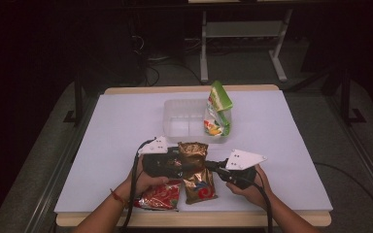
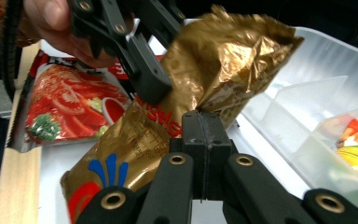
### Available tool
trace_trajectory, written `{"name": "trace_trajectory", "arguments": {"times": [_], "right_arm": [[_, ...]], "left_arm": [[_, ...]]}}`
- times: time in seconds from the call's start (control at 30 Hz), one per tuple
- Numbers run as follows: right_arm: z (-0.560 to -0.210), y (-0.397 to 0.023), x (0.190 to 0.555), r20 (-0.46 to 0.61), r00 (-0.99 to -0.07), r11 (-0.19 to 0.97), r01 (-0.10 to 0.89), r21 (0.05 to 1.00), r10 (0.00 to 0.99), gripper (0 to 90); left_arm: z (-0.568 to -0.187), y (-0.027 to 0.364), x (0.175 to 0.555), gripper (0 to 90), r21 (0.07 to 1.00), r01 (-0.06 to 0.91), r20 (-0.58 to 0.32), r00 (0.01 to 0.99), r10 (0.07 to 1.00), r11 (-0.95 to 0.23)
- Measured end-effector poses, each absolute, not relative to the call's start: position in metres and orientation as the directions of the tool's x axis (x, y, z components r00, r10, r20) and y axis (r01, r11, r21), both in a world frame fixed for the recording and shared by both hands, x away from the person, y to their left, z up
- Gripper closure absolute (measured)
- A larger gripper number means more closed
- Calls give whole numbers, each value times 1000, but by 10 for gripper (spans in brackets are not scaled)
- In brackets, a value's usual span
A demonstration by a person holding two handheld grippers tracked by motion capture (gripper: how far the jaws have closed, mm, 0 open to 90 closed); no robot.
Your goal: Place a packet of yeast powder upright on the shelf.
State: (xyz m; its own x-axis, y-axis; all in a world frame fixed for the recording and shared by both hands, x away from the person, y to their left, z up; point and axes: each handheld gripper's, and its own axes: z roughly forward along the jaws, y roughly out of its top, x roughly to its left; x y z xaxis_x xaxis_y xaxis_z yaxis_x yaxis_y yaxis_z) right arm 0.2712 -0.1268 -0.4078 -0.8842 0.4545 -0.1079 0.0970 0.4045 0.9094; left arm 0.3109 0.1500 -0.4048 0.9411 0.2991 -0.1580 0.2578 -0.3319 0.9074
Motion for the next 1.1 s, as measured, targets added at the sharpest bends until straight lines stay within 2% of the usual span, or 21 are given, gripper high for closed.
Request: {"name": "trace_trajectory", "arguments": {"times": [0.33, 0.47, 0.5, 0.67, 0.77, 0.9, 1.1], "right_arm": [[-402, -124, 275, -109, -857, 366, 97, 925, 503, 869], [-400, -126, 276, -99, -852, 351, 104, 931, 514, 772], [-400, -127, 276, -99, -847, 348, 105, 932, 522, 711], [-396, -142, 278, -78, -833, 334, 131, 934, 548, 522], [-396, -156, 278, -86, -817, 337, 137, 931, 570, 479], [-396, -167, 281, -146, -785, 395, 133, 909, 602, 426], [-401, -173, 284, -185, -761, 467, 170, 868, 622, 388]], "left_arm": [[-393, 152, 303, 723, 929, 217, -100, 927, 360, -299], [-392, 152, 302, 746, 931, 221, -97, 917, 387, -290], [-392, 152, 302, 748, 931, 222, -98, 916, 390, -288], [-389, 153, 300, 759, 937, 218, -89, 906, 414, -275], [-386, 155, 299, 766, 940, 210, -82, 904, 419, -269], [-383, 156, 300, 771, 946, 204, -83, 903, 422, -251], [-381, 158, 301, 776, 952, 202, -91, 904, 417, -231]]}}
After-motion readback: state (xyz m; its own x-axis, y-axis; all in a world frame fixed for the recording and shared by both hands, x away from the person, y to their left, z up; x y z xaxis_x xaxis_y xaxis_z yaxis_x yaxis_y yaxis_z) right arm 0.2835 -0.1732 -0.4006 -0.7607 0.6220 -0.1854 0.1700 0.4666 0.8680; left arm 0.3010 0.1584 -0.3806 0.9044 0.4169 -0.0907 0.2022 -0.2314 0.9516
